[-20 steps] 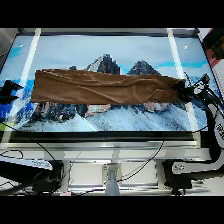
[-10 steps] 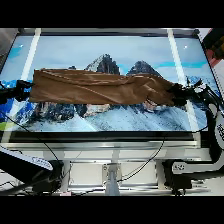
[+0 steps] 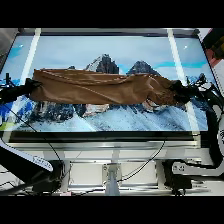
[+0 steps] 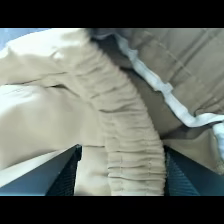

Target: Fold the clothes and pants, and hang the long-sleeved shirts on hangers.

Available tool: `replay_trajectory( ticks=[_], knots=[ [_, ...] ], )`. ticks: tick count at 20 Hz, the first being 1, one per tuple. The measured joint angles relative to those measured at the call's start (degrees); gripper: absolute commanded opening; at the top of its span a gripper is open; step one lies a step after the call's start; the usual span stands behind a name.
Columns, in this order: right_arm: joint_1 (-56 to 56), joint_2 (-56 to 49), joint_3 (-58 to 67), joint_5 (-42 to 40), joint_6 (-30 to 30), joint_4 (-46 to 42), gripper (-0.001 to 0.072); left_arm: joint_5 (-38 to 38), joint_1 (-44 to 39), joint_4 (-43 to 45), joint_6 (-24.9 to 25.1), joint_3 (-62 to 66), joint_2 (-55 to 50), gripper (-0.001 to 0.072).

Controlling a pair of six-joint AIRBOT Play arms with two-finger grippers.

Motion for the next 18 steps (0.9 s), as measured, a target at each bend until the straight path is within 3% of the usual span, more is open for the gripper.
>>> replay_trajectory(
  ticks=[4, 8, 12, 15, 18],
  knots=[
    [0.0, 2.7, 0.1, 1.0, -1.9, -2.5, 0.0555, 2.3, -2.3, -0.3, 0.6, 0.1, 0.5, 0.0009],
    [0.2, 5.0, 3.1, 7.0, -8.1, -3.5, 0.0524, 3.3, -3.2, 2.9, 0.9, 1.4, 4.2, 0.0009],
    [3.1, 6.6, 9.2, 13.1, -12.0, -2.4, 0.0032, 3.8, -3.9, 4.7, 1.0, 2.5, 11.1, 0.0009],
    [9.7, 7.1, 13.1, 12.0, -14.9, -1.2, 0.0028, 3.7, -5.2, 6.0, 1.1, 2.9, 16.5, 0.0009],
    [19.1, 6.4, 14.8, 2.4, -15.7, -0.6, 0.0026, 2.9, -6.8, 7.9, 0.0, 3.0, 20.6, 0.0009]
  ],
)
